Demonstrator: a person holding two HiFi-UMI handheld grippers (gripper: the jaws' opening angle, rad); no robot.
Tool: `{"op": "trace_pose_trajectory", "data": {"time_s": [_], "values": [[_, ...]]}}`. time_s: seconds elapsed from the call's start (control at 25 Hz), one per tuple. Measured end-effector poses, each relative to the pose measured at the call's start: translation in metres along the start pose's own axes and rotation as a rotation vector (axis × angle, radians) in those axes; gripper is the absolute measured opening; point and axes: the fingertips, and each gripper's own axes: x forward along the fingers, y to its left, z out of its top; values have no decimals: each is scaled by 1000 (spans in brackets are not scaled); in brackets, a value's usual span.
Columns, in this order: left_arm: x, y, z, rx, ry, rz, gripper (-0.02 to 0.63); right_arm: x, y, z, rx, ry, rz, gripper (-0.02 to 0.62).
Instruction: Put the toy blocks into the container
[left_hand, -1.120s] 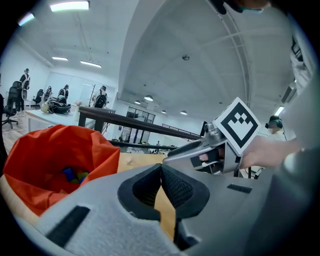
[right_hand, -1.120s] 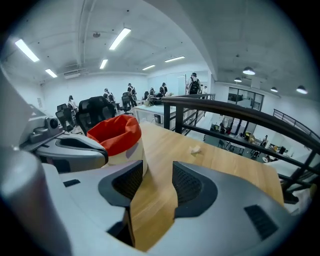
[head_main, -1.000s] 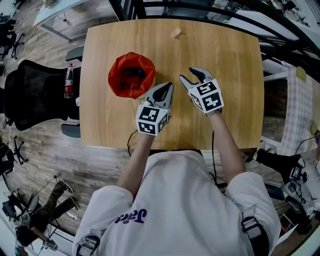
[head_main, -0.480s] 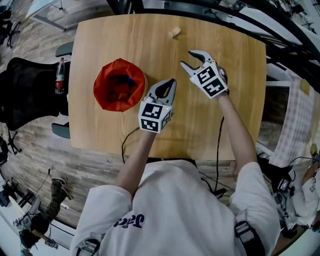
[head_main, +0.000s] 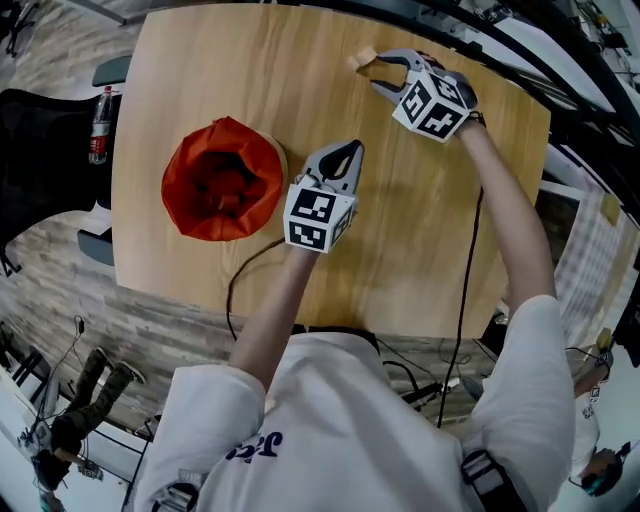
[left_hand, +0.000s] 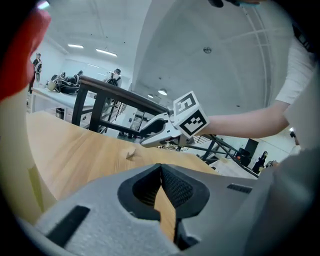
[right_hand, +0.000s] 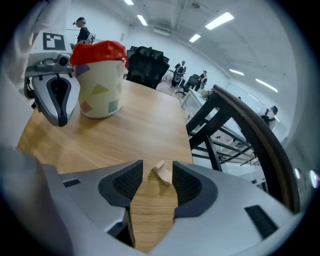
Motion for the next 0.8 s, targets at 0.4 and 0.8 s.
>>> {"op": "trace_pose_trajectory", "data": {"time_s": [0.4, 0.8], "values": [[-4, -78, 5, 94, -15, -32, 14, -21, 16, -22, -462, 177, 190, 193], [3, -87, -3, 189, -1, -73, 14, 9, 18, -40, -595, 270, 388, 138]]}}
